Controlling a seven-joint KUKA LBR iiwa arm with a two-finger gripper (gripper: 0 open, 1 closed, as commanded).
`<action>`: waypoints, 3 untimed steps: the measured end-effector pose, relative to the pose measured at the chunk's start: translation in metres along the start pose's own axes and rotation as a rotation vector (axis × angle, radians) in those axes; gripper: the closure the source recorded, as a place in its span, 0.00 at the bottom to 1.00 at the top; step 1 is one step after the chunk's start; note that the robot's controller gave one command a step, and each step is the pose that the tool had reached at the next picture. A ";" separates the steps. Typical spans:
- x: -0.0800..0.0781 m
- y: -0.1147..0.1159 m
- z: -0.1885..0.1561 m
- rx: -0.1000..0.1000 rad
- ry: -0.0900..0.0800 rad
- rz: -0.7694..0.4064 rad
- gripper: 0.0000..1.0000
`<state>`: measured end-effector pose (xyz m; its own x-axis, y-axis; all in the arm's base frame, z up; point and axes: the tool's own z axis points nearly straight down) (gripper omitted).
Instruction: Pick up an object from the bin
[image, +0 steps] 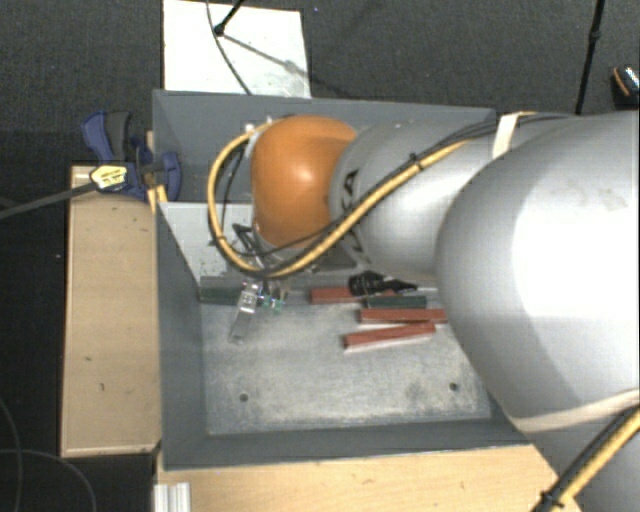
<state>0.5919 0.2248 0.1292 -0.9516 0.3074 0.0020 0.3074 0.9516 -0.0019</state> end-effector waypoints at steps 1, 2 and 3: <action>0.012 -0.035 -0.114 -0.005 -0.011 -0.457 0.00; 0.016 -0.119 -0.068 0.002 0.001 -0.463 0.00; -0.031 -0.151 0.025 0.001 0.002 -0.472 0.00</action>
Offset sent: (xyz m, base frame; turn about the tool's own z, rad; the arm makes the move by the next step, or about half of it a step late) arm -0.0234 -0.0296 0.1105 -0.4585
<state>0.5747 0.0718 0.1040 -0.9874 -0.1585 0.0047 -0.1585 0.9874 -0.0010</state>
